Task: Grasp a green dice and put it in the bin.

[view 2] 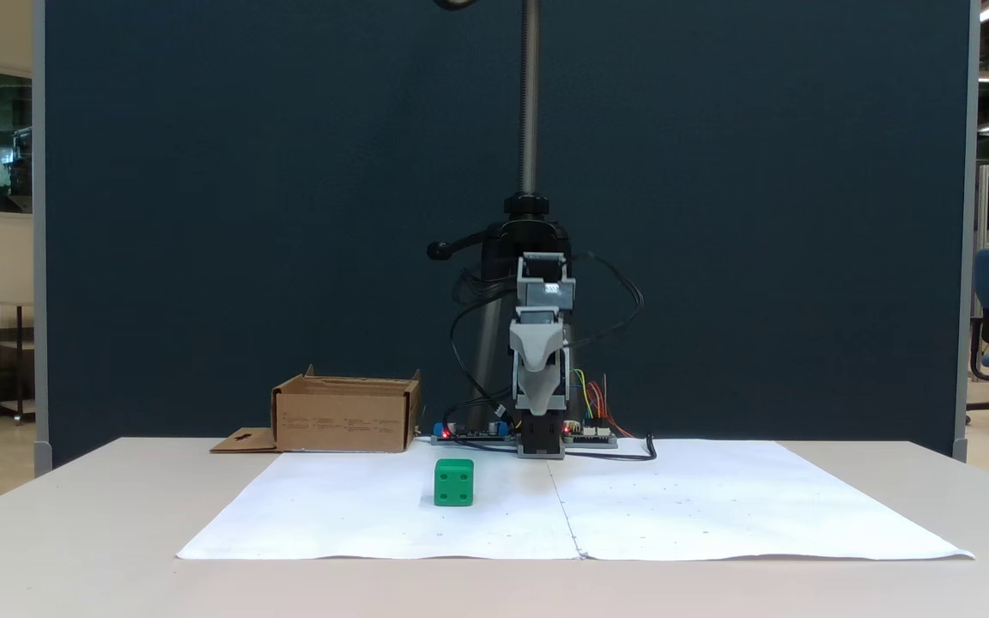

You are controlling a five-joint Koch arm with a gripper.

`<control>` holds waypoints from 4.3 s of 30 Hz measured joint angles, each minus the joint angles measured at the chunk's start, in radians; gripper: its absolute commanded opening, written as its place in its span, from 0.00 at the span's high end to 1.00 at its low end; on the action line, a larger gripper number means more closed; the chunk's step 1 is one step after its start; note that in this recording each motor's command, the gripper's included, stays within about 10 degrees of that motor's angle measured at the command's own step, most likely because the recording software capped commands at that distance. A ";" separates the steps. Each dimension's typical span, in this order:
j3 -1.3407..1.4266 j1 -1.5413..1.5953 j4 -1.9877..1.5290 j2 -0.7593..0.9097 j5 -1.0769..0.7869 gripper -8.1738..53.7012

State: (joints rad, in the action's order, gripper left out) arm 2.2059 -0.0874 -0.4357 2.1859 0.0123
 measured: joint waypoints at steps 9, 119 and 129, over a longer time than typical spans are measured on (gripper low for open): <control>-0.242 -0.135 -0.095 -0.295 -0.005 0.17; -0.463 -0.433 -0.184 -0.904 -0.520 0.20; -0.476 -0.417 -0.184 -0.905 -0.520 0.24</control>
State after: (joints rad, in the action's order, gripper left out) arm 1.7303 -0.5047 -0.6197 1.2809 -0.5077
